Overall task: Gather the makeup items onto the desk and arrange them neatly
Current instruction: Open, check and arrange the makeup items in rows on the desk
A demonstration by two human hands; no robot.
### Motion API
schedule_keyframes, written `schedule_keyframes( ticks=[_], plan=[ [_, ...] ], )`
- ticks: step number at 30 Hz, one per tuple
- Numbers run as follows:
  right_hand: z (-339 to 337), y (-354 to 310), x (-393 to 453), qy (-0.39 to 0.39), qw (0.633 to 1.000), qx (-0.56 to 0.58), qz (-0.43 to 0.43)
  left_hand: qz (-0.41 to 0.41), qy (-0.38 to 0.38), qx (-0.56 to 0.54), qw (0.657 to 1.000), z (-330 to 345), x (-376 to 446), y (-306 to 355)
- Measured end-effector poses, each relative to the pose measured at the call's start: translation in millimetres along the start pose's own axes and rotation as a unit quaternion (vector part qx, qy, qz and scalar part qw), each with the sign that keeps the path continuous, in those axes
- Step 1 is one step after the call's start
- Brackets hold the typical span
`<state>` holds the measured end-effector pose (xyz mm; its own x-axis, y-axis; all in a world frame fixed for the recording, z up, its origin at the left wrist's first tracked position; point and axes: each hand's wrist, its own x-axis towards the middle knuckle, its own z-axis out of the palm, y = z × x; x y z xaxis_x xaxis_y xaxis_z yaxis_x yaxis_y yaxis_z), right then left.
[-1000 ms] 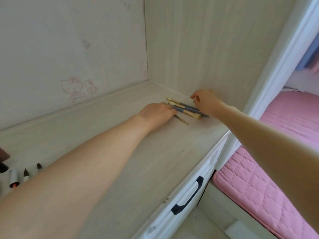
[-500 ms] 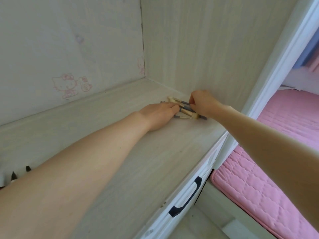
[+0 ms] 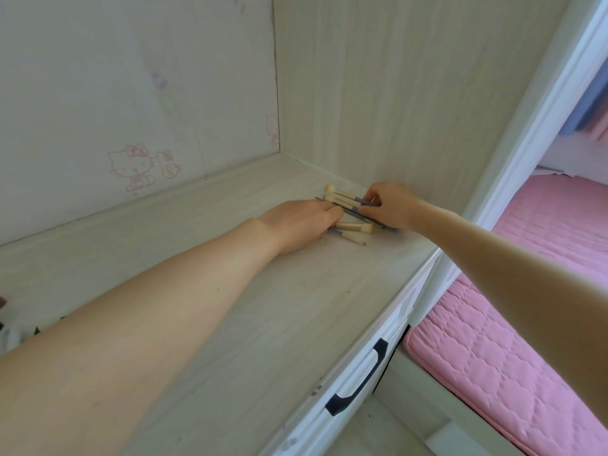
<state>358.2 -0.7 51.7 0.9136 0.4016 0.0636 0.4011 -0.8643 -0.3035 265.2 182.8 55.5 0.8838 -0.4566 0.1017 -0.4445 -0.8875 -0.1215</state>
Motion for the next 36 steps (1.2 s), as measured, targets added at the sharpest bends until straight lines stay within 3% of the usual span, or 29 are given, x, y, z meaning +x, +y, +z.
schedule_keyframes(
  ticks=[8,15,19,29,36],
  plan=[
    [-4.4,-4.1,2.4,-0.039,0.998,-0.056,0.008,0.056,0.006,0.055,0.997,2.6,4.8,-3.1],
    [-5.6,11.9,1.4,-0.007,0.986,0.147,0.074,-0.021,0.026,-0.008,0.999,5.8,11.3,-0.7],
    [-3.8,11.7,6.0,-0.004,0.981,0.171,0.091,-0.072,0.051,-0.023,0.996,3.0,17.9,-0.9],
    [-0.8,14.0,10.2,-0.022,0.981,0.171,0.091,-0.025,-0.006,-0.001,1.000,8.1,39.2,-0.6],
    [-0.7,1.7,1.6,-0.008,0.981,0.168,0.097,-0.051,-0.034,-0.037,0.997,2.9,15.3,-1.9]
  ],
)
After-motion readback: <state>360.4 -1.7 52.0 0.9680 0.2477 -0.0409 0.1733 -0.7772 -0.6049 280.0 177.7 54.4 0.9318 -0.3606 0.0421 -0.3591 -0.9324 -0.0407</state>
